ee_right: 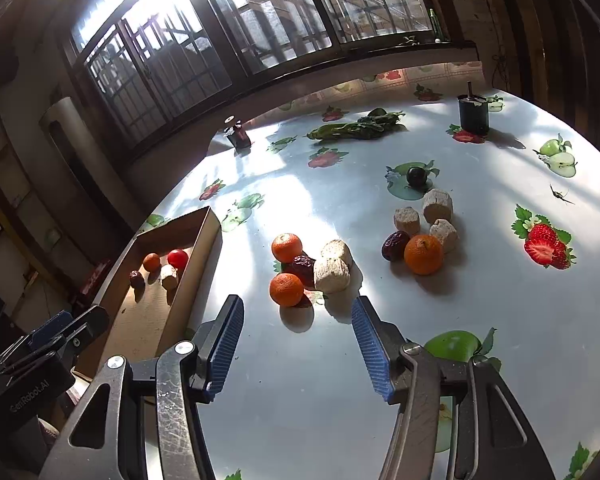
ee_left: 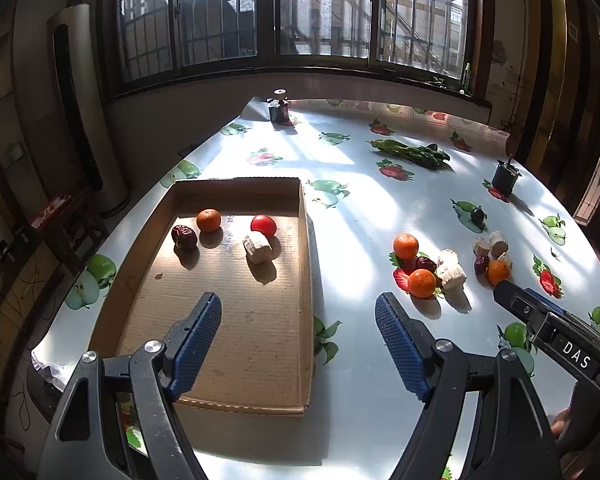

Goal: Organize fruits
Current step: 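Grasp a tangerine with the left gripper while the right gripper grasps another tangerine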

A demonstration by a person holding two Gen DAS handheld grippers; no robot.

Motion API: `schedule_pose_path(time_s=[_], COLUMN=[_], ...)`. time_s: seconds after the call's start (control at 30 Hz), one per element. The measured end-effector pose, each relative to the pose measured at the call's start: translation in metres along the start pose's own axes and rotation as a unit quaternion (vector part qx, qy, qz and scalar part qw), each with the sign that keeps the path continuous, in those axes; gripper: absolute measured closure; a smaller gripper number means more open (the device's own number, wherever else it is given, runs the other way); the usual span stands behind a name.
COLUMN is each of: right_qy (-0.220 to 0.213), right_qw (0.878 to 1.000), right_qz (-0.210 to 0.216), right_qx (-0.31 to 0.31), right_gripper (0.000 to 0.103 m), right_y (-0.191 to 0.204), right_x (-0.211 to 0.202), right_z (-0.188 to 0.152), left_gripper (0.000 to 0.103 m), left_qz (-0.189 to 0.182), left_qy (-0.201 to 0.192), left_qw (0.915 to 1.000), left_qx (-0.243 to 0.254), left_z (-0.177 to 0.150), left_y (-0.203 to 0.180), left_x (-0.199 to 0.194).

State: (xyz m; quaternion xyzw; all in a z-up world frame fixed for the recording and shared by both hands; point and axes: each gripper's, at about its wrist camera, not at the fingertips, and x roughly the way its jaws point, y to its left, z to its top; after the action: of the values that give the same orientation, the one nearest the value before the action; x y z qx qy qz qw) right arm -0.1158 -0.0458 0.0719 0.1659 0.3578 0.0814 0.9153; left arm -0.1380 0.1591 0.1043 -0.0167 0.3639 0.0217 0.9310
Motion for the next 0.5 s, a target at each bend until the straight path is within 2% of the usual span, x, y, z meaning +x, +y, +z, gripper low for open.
schedule_pose_path(time_s=[0.17,0.3,0.5], right_qy=[-0.006,-0.004,0.003], right_qw=[0.999,0.997,0.993], right_qz=[-0.022,-0.06,-0.096], right_qx=[0.031,0.051,0.065], right_gripper=[0.043,0.04,0.041], right_y=[-0.028,-0.055,-0.083], right_x=[-0.008,-0.01,-0.02], right_z=[0.01,0.013,0.009], left_gripper=[0.024,0.024,0.024], left_qz=[-0.028,-0.06,-0.105], left_qy=[0.012,0.023,0.054], left_qw=[0.9995,0.9979,0.9929], left_qx=[-0.007,0.0,0.016], left_z=[-0.001,0.002,0.005], left_y=[0.0,-0.012,-0.037], left_x=[0.009,0.021,0.046])
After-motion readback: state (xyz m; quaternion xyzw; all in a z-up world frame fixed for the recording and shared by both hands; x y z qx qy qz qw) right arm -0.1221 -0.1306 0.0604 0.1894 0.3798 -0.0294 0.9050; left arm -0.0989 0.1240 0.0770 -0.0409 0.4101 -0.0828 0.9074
